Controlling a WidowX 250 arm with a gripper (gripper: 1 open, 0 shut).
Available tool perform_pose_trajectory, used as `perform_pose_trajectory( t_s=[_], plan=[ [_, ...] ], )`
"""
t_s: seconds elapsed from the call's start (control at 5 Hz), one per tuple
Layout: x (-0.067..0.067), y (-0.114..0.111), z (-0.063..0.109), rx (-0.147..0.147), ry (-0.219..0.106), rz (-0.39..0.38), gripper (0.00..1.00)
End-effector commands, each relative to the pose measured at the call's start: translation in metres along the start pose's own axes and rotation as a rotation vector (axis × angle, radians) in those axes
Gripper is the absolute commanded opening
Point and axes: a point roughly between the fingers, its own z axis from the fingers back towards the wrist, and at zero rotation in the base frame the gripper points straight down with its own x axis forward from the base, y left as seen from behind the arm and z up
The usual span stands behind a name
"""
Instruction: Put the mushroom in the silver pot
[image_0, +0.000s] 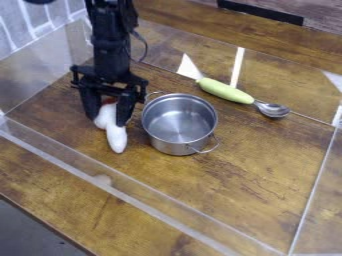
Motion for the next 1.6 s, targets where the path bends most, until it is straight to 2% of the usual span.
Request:
perform_pose_trajectory(
  t_s=[0.0, 0.4, 0.6, 0.8, 1.0, 1.2, 1.4],
  plan=[
    [0.003, -0.007, 0.01, -0.001, -0.038, -0.031, 0.0],
    [0.003, -0.006, 0.019, 0.002, -0.046, -0.054, 0.0],
    [-0.004, -0.009, 0.021, 0.008, -0.053, -0.116, 0.0],
    [-0.005, -0.022, 0.045, 0.012, -0.061, -0.116, 0.0],
    [-0.003, -0.044, 0.067, 0.01, -0.073, -0.116, 0.0],
    [0.0, -0.068, 0.083, -0.015, -0.072, -0.075, 0.0],
    [0.0, -0.087, 0.084, -0.029, -0.058, -0.045, 0.0]
  ],
)
